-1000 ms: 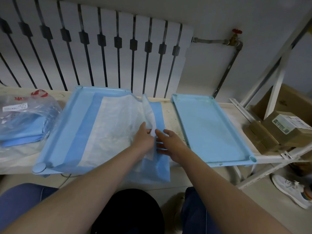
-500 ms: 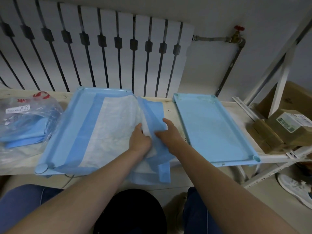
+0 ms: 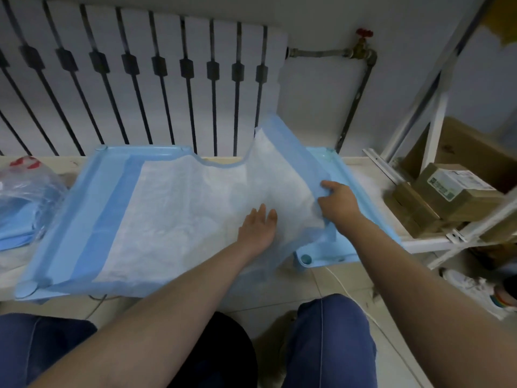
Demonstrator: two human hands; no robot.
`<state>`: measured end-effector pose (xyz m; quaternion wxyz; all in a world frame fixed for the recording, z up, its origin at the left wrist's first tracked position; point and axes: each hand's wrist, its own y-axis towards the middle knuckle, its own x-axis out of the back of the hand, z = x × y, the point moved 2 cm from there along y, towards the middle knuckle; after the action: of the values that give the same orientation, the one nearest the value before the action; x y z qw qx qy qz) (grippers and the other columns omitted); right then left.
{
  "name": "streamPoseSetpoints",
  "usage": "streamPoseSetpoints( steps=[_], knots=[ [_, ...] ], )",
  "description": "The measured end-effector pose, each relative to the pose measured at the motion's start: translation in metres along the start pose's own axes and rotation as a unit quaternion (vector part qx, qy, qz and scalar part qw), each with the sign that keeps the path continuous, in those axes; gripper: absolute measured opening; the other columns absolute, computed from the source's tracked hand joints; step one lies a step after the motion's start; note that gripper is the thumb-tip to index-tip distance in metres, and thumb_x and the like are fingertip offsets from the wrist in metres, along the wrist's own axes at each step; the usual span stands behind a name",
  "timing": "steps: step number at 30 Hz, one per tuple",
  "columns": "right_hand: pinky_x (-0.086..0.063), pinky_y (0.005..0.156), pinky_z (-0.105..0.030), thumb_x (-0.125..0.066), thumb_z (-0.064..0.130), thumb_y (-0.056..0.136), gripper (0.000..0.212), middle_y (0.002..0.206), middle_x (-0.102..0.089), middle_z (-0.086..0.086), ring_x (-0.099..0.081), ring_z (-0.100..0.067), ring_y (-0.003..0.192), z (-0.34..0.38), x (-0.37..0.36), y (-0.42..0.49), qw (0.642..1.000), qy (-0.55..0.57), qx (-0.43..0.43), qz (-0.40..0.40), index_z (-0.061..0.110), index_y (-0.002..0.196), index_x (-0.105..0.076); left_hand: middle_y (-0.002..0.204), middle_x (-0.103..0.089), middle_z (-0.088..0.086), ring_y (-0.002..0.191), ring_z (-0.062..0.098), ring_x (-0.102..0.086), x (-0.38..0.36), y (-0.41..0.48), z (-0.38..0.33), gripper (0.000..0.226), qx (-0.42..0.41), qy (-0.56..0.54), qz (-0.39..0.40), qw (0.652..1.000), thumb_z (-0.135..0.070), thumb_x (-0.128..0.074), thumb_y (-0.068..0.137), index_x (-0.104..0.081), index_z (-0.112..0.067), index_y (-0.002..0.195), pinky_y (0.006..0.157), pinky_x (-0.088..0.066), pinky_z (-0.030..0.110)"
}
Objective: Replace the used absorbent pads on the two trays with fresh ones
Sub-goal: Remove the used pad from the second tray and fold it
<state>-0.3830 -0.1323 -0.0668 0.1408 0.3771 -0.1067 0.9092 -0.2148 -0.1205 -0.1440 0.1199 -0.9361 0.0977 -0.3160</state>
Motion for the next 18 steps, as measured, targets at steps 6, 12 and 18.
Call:
streamPoseSetpoints(
  steps=[6,12,18],
  knots=[
    [-0.05,0.092,-0.045,-0.049,0.006,0.088,0.061,0.138,-0.046,-0.017,-0.054,-0.04,0.115,-0.023,0.02,0.002,0.997,-0.042,-0.043,0.039,0.013,0.146,-0.034,0.161,0.0,0.002,0.148,0.02,0.0,-0.029,-0.003,-0.019,0.058,-0.013,0.054,0.053,0.997,-0.048,-0.012,0.101,-0.004,-0.022,0.153,0.119,0.001,0.04],
    [-0.052,0.09,-0.045,-0.058,0.009,0.086,0.052,0.122,-0.052,-0.016,-0.057,-0.036,0.106,0.007,0.006,-0.012,0.988,-0.083,-0.018,0.126,0.005,0.136,-0.041,0.161,0.0,-0.001,0.148,0.019,0.0,0.007,-0.005,0.0,0.059,-0.004,0.06,0.005,0.998,-0.052,-0.014,0.1,-0.007,-0.026,0.153,0.118,0.001,0.042],
    [-0.05,0.069,-0.028,-0.055,0.01,0.093,0.061,0.131,-0.048,-0.016,-0.057,-0.021,0.084,0.082,-0.025,-0.046,0.967,-0.087,0.05,0.233,0.01,0.147,-0.026,0.16,-0.011,0.0,0.148,0.019,-0.009,0.085,-0.014,0.04,0.06,0.005,-0.016,-0.09,0.996,-0.05,-0.016,0.1,-0.013,-0.021,0.153,0.12,-0.005,0.045]
  ],
)
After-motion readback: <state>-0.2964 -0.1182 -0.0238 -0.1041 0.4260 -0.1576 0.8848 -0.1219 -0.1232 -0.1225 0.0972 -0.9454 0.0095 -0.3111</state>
